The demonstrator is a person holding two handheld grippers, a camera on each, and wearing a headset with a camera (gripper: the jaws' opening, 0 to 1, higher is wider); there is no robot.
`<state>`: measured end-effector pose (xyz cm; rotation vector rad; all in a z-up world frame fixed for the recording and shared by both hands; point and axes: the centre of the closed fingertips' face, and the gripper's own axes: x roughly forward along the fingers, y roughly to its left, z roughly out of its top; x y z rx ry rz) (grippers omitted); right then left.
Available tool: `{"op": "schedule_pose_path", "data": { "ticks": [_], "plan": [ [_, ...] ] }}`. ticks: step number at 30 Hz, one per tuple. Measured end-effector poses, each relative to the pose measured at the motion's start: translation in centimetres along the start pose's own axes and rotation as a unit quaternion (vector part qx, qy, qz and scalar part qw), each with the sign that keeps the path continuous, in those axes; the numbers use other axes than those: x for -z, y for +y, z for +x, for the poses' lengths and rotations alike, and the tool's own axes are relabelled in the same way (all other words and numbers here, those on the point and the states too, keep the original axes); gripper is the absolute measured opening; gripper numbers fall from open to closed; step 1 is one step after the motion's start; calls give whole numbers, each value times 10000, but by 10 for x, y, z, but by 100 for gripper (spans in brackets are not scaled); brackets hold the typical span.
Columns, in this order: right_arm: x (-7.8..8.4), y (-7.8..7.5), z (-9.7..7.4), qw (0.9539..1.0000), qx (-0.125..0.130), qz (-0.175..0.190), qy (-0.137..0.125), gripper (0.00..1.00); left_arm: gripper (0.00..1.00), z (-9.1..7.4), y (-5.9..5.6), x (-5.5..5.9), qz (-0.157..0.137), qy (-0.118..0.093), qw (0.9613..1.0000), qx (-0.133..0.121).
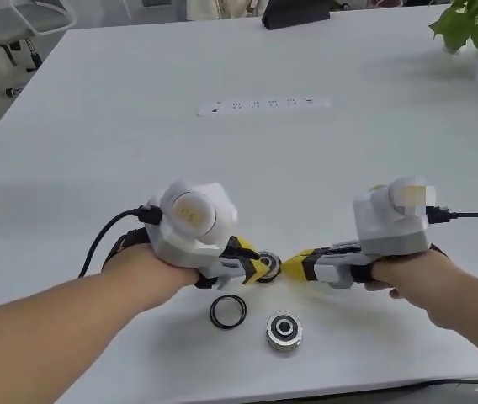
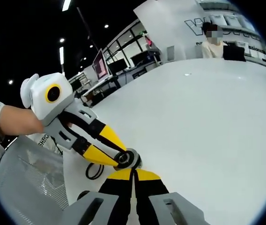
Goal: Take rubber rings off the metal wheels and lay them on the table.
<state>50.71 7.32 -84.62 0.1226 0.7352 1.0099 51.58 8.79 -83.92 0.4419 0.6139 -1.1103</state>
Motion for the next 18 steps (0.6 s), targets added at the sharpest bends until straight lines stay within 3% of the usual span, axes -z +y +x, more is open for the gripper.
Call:
{"op": "schedule_pose_path", "data": {
  "ticks": [5,6,7,18],
  "plan": [
    [-4,-1,-2,9999,59,73,-88,0,6,0,1,0,-6,16,10000,-29],
    [-14,5,-1,9992,-125,188,-330,0,6,0,1,0,-13,16,10000,-32],
    [-7,0,-2,9998,31,149,-126,0,6,0,1,0,-17,18,10000,-40],
    [-8,2,-1,9999,4,52,-119,0,6,1,0,0,-19,43,10000,-68]
  ]
}}
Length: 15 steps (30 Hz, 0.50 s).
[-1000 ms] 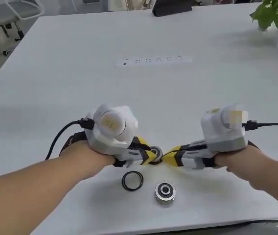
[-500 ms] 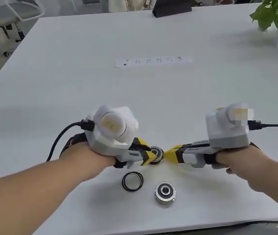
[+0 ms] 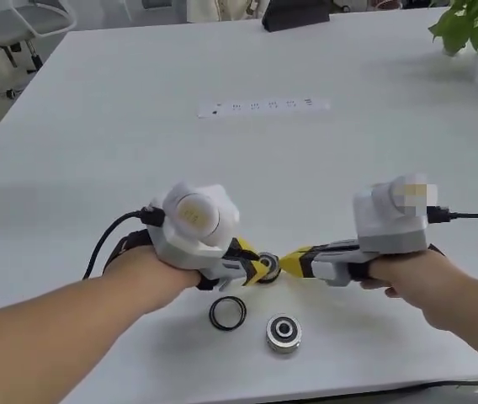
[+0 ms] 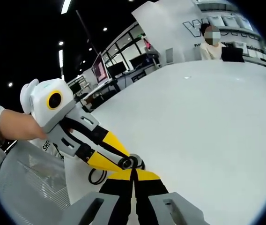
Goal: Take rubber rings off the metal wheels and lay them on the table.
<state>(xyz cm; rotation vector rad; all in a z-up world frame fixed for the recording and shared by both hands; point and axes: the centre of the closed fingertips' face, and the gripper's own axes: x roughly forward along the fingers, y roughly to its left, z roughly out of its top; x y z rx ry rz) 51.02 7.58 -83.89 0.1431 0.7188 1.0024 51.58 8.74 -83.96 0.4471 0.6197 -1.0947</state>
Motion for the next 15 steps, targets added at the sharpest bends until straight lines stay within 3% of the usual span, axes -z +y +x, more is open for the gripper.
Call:
{"op": "schedule_pose_path", "data": {
  "ticks": [3,15],
  "plan": [
    [1,8,2,9999,-99,-16,47,0,6,1,-1,0,36,6,10000,-18],
    [-1,15,4,9997,-186,-150,19,0,6,0,-1,0,25,23,10000,-5]
  ]
}}
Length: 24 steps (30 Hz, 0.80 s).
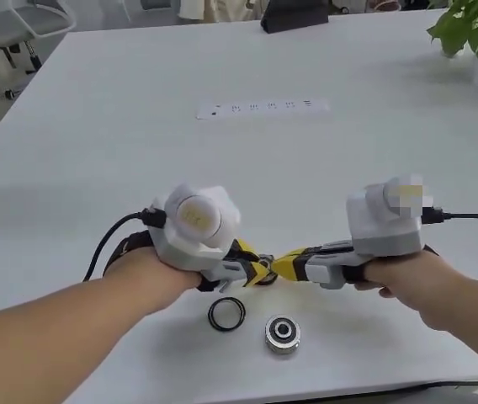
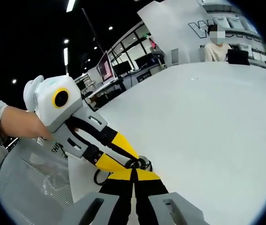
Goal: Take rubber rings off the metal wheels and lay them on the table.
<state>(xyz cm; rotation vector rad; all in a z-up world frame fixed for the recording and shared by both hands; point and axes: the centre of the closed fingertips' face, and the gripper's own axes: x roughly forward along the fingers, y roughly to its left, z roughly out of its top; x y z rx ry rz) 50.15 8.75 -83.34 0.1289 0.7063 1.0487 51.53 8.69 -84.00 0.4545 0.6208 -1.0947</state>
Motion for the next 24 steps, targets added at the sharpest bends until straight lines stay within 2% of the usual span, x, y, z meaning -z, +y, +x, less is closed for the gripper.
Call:
{"op": "schedule_pose_path", "data": {
  "ticks": [4,5,6,7,11,14,16,20,24],
  "plan": [
    [-3,7,1,9998,-162,17,-76,0,6,0,-1,0,17,0,10000,13],
    [-9,11,1,9994,-262,39,-217,0,6,0,-1,0,18,-6,10000,10],
    [-6,9,0,9997,-200,8,-110,0,6,0,-1,0,14,-15,10000,10],
    [-6,10,0,9997,-216,-71,-111,0,6,0,-1,1,16,-19,10000,9],
    [-5,11,-1,9995,-271,-19,-147,0,6,1,-1,1,13,-11,10000,11],
    [-5,14,-3,9992,-348,10,-174,0,6,1,-1,1,14,-16,10000,13],
    [-5,20,-3,9985,-488,103,-204,0,7,0,-1,1,10,-16,10000,16],
    [-3,16,-4,9989,-431,104,-168,0,7,0,-2,1,6,-8,10000,8],
    [-2,10,-4,9995,-269,68,-132,0,7,0,-2,0,68,-11,10000,-36]
  ]
}}
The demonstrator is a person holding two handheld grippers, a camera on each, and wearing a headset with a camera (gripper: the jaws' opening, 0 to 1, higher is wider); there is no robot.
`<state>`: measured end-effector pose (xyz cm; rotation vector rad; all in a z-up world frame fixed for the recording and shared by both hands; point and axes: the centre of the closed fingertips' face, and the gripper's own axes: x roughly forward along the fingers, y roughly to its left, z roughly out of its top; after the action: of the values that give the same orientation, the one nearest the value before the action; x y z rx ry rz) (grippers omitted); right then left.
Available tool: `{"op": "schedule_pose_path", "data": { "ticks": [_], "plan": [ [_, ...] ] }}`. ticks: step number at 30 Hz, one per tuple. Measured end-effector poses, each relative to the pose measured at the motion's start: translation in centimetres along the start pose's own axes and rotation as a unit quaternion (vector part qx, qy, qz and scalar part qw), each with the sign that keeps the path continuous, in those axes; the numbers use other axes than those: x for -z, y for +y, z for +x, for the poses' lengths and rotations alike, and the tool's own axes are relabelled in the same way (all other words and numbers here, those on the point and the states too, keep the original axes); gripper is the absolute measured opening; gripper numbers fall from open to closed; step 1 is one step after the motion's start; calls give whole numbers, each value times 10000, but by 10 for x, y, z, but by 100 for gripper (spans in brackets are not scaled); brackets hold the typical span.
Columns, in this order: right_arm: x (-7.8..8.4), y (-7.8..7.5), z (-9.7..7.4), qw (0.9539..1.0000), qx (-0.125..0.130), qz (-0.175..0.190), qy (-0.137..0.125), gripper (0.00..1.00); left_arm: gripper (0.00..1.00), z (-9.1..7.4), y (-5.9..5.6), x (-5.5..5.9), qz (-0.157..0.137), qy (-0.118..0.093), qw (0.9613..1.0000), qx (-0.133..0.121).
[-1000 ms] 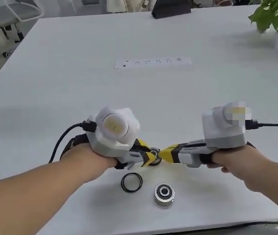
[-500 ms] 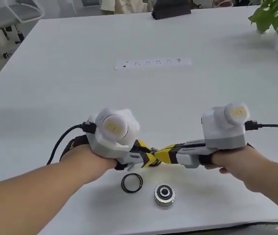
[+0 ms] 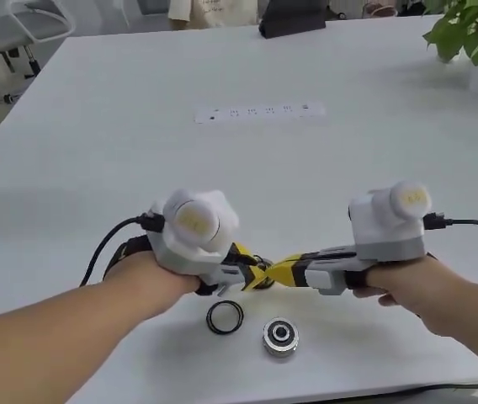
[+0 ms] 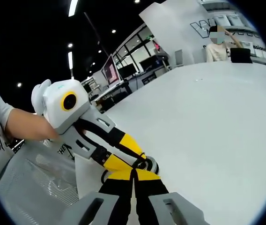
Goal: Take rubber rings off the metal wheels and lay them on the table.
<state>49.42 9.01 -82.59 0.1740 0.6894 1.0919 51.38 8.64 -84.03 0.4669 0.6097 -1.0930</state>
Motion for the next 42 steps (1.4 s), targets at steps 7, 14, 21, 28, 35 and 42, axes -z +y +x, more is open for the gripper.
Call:
{"op": "schedule_pose_path", "data": {
  "ticks": [7,14,21,28,35,42],
  "plan": [
    [0,0,0,10000,48,25,-9,0,13,-3,-3,0,52,18,9999,104],
    [-2,-2,-1,10000,78,9,-28,0,19,-10,-9,-2,36,-60,9998,176],
    [-9,-4,-4,9999,92,10,-124,0,22,-25,-10,-8,91,-244,9995,180],
    [-20,-3,-9,9995,107,31,-297,0,29,-49,-6,-17,7,-523,9986,98],
    [-31,3,-15,9989,76,5,-455,0,37,-72,-1,-19,-112,-706,9974,-15],
    [-39,13,-15,9986,-13,-58,-533,0,47,-93,0,-18,-210,-813,9964,-126]
  ]
}}
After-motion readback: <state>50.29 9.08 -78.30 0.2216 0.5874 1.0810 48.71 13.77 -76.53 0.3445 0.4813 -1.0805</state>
